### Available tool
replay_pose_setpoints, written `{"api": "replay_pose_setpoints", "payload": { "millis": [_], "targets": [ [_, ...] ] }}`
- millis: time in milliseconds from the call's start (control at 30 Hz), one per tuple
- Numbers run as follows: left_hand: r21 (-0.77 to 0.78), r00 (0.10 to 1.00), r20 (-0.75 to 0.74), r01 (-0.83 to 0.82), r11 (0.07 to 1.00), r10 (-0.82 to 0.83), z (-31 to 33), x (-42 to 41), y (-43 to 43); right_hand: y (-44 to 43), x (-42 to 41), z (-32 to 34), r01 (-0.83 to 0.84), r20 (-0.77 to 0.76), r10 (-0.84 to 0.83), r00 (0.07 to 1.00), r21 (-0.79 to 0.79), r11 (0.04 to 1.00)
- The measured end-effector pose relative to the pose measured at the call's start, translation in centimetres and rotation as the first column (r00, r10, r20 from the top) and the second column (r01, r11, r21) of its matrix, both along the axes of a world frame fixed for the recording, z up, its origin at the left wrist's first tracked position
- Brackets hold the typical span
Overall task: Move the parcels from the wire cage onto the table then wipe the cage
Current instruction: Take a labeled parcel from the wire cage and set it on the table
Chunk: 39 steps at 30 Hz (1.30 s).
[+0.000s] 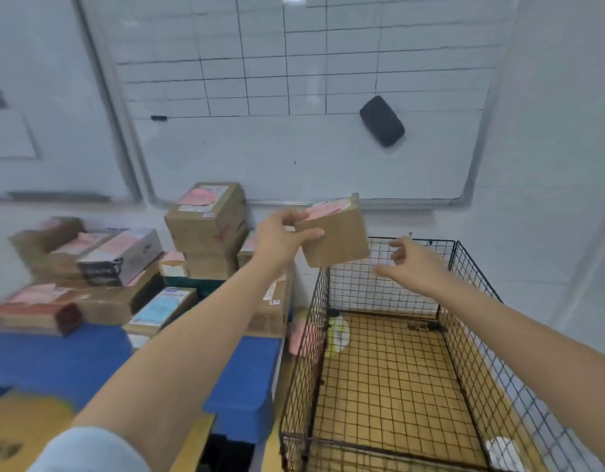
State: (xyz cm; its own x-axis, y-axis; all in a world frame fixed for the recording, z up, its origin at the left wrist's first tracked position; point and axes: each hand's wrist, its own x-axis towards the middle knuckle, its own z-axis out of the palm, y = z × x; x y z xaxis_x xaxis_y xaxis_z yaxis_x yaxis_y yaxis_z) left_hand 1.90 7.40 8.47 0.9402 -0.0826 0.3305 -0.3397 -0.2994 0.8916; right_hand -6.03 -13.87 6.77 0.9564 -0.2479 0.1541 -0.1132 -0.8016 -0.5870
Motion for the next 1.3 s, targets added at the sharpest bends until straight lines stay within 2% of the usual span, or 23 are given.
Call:
{"api": "replay_pose_setpoints", "payload": {
  "millis": [67,267,600,767,1000,1200,1300],
  "targets": [
    [-0.053,1.000,-0.009,-0.014,0.998,0.014,0.1,0.9,3.3,2.3,0.8,0.5,0.035,0.047,-0.035,0.998,0.000,0.999],
    [0.007,1.000,0.015,-0.013,1.000,0.013,-1.1,4.4,14.5,11.2,4.3,1.3,0.131,0.102,-0.143,0.984,0.119,0.984],
    [0.069,0.999,-0.040,0.031,0.997,-0.028,-6.4,7.1,26.5,27.2,8.0,-1.7,0.018,0.074,-0.025,0.997,0.098,0.995],
    [0.108,0.991,-0.112,0.086,0.990,-0.074,-11.4,6.1,28.7,31.0,7.7,-6.5,-0.022,0.007,0.022,1.000,0.115,0.993],
    [0.241,0.987,-0.138,0.117,0.964,-0.085,-17.2,4.7,28.0,33.6,7.1,-11.9,0.017,-0.078,-0.002,0.997,0.190,0.982],
    [0.353,0.990,-0.134,0.096,0.931,-0.051,-20.3,3.7,28.0,33.7,5.9,-14.8,0.026,-0.082,-0.015,0.997,0.132,0.991],
    [0.395,0.992,-0.126,0.069,0.916,-0.021,-21.3,3.5,27.9,33.7,5.5,-15.7,-0.037,-0.085,0.046,0.995,0.105,0.994]
  ]
}}
